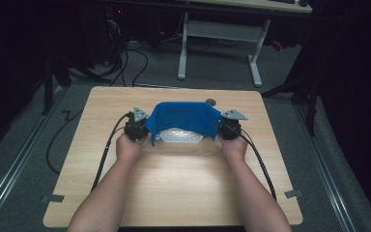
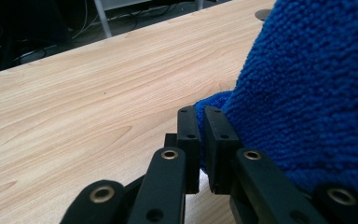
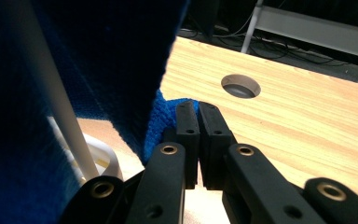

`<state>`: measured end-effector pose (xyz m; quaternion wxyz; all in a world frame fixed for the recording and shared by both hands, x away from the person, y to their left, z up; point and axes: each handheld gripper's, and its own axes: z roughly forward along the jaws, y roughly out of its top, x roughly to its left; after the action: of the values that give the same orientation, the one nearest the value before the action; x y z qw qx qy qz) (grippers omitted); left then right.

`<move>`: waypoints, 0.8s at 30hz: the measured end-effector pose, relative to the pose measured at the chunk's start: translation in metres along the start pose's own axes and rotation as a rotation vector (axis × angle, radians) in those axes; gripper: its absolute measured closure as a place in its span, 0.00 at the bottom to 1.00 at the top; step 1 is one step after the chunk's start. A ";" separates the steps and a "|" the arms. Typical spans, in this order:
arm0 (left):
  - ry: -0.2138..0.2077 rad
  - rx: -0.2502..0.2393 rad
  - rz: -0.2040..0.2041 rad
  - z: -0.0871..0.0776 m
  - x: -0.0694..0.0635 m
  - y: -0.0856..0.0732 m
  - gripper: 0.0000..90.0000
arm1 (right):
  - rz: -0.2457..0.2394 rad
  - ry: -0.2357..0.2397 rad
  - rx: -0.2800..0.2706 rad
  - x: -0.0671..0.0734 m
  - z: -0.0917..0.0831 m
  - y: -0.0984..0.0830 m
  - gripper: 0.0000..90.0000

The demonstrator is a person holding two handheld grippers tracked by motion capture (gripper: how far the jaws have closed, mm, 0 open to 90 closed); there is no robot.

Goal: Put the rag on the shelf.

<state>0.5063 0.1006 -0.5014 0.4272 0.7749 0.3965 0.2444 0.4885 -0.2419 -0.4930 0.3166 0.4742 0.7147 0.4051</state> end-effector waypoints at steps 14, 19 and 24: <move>0.021 -0.014 -0.038 -0.007 0.004 -0.003 0.83 | 0.006 -0.013 -0.008 -0.003 -0.005 0.002 0.88; 0.029 -0.004 -0.055 -0.007 0.004 -0.003 0.74 | 0.024 -0.033 -0.022 -0.009 -0.012 0.002 0.83; 0.053 0.000 -0.053 -0.009 0.003 -0.003 0.67 | 0.031 -0.048 -0.016 -0.015 -0.018 0.001 0.76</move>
<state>0.5007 0.1079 -0.4989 0.4230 0.7573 0.4282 0.2534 0.4792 -0.2607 -0.4829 0.3311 0.4920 0.6964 0.4041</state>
